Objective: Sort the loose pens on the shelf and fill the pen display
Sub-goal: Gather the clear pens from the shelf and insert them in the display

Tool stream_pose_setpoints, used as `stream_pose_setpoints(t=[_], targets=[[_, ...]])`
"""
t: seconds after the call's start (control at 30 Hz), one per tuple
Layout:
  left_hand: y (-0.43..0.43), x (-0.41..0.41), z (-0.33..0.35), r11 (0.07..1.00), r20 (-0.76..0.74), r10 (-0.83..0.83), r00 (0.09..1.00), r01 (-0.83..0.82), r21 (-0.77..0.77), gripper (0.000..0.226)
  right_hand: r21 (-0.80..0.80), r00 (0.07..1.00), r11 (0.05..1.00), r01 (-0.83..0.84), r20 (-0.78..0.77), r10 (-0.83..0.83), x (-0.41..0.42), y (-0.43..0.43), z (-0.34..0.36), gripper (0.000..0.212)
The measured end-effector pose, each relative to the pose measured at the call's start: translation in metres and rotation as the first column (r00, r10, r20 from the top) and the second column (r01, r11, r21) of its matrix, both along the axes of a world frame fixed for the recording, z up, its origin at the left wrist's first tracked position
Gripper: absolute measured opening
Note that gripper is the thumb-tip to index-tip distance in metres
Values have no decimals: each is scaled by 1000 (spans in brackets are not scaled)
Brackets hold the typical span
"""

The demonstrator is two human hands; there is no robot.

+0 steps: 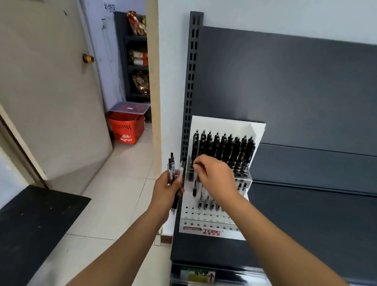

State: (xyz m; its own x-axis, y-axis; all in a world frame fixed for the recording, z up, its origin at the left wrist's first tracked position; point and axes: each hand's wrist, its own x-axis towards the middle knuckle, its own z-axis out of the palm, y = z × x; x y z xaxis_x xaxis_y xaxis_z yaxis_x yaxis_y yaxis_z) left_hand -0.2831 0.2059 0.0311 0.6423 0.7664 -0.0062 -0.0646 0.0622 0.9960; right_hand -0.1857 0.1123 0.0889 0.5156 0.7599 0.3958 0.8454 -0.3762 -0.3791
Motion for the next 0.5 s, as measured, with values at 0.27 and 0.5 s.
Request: stream_pose_setpoints(t=[0.27,0.5], targets=[[5,-6,1,999,-15,26,1000,-26,-36,8,-172,988,982,74,150,-49,2,5,-23,20],[1,-1,0,1000,-73,25,997,-24,15,5,-57,953,988,146,276,-125,6,4,-31,10]])
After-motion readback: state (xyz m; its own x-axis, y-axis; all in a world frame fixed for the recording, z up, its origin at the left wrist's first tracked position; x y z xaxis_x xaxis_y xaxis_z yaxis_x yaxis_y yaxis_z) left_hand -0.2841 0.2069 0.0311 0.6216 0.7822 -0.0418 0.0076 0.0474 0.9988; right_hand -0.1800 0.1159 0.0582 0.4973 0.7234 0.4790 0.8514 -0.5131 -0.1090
